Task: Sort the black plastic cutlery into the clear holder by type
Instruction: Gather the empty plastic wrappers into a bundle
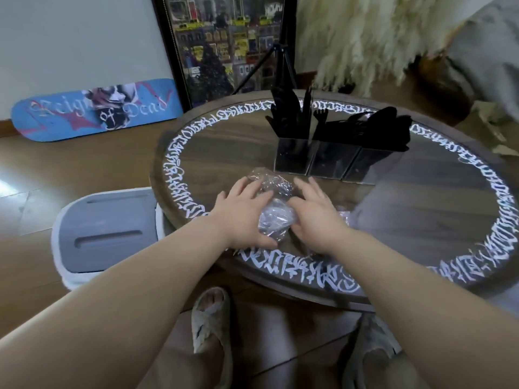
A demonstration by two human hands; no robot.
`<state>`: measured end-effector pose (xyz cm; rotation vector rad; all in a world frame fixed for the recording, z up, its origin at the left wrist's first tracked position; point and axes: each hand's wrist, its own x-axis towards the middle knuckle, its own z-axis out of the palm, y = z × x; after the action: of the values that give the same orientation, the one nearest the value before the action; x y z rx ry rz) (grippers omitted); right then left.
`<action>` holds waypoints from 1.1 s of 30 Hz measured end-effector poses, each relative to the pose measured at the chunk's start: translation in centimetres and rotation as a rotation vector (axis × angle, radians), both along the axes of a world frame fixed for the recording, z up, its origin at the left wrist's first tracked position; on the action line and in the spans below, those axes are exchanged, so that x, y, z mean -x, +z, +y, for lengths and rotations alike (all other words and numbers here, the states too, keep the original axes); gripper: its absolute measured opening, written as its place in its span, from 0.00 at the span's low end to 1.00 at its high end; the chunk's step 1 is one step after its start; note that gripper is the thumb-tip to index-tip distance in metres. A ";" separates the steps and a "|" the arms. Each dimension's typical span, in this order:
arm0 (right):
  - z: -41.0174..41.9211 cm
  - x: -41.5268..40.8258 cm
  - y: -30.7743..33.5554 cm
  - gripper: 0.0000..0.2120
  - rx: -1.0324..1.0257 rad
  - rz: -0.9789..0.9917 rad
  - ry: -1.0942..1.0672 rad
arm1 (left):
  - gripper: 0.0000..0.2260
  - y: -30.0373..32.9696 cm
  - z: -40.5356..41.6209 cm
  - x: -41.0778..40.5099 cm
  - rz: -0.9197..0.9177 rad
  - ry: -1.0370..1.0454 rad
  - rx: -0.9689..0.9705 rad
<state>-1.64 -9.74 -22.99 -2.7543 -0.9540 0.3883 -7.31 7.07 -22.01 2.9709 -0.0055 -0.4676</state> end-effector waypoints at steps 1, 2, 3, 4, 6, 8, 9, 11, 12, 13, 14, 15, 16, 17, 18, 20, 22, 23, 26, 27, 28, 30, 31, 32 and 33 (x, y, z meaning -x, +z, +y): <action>0.0 -0.2 -0.2 0.16 -0.011 0.030 -0.002 | 0.47 -0.4 0.0 -0.2 0.023 0.013 0.013; 0.1 -0.4 -0.3 0.15 -0.019 0.044 -0.008 | 0.46 -0.7 0.0 -0.5 0.030 0.027 0.033; 0.1 -0.5 -0.4 0.14 -0.020 0.039 -0.019 | 0.44 -1.0 0.0 -0.7 0.022 0.039 0.055; 0.3 -0.6 -0.4 0.14 -0.020 0.017 -0.028 | 0.43 -1.2 -0.1 -0.9 -0.001 0.045 0.075; 0.6 -0.6 -0.2 0.12 -0.023 -0.041 -0.030 | 0.40 -1.5 -0.1 -0.9 -0.074 0.049 0.104; 0.9 -0.4 0.3 0.09 -0.031 -0.080 -0.023 | 0.40 -1.4 0.2 -0.6 -0.138 0.059 0.146; 1.1 -0.2 0.6 0.09 -0.045 -0.094 -0.020 | 0.41 -1.2 0.4 -0.2 -0.156 0.078 0.179; 1.6 0.3 1.5 0.10 -0.092 -0.129 -0.011 | 0.44 -0.2 1.1 0.8 -0.199 0.126 0.256; 2.2 0.6 2.0 0.12 -0.119 -0.147 -0.008 | 0.45 0.5 1.8 1.4 -0.229 0.145 0.289; 2.8 1.0 2.7 0.13 -0.146 -0.158 -0.005 | 0.46 1.3 2.5 2.2 -0.264 0.163 0.312; 3.6 1.5 3.4 0.14 -0.175 -0.164 -0.001 | 0.46 2.1 3.5 3.0 -0.300 0.185 0.325; 4.5 2.1 4.0 0.15 -0.203 -0.167 0.007 | 0.46 2.9 4.5 4.0 -0.332 0.212 0.332; 5.5 2.7 4.6 0.15 -0.233 -0.165 0.020 | 0.45 3.6 5.6 5.1 -0.356 0.243 0.337; 6.6 3.4 5.1 0.15 -0.258 -0.161 0.036 | 0.45 4.2 6.8 6.2 -0.380 0.276 0.342; 7.8 4.2 5.5 0.16 -0.280 -0.162 0.056 | 0.44 4.7 8.0 7.5 -0.400 0.311 0.350; 10.2 5.5 5.9 0.16 -0.304 -0.175 0.096 | 0.44 5.1 10.6 10.0 -0.416 0.378 0.362; 12.7 6.8 6.0 0.18 -0.305 -0.177 0.121 | 0.44 4.7 13.4 12.6 -0.423 0.456 0.339; 13.9 7.4 6.0 0.18 -0.304 -0.172 0.132 | 0.42 4.2 14.9 13.7 -0.417 0.503 0.309; 17.1 9.3 5.6 0.15 -0.348 -0.142 0.170 | 0.33 1.8 19.4 16.6 -0.345 0.667 0.239; 18.1 9.9 5.3 0.15 -0.361 -0.123 0.183 | 0.31 0.9 20.6 17.3 -0.313 0.720 0.239; 19.1 10.5 4.9 0.15 -0.365 -0.106 0.201 | 0.30 -0.1 21.7 17.9 -0.280 0.763 0.247; 21.0 11.5 3.9 0.17 -0.354 -0.081 0.247 | 0.28 -2.0 23.3 18.8 -0.206 0.827 0.273; 21.8 12.0 3.4 0.18 -0.347 -0.075 0.267 | 0.28 -3.0 23.8 19.1 -0.170 0.848 0.292; 22.5 12.4 2.9 0.18 -0.338 -0.065 0.284 | 0.28 -3.9 24.2 19.5 -0.139 0.862 0.312; 23.0 12.7 2.5 0.17 -0.323 -0.054 0.297 | 0.28 -4.9 24.5 19.8 -0.116 0.862 0.335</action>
<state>-14.32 13.31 -20.49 -2.3495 -1.3174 0.1835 -27.06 31.56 -26.95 2.3530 1.0151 -0.1476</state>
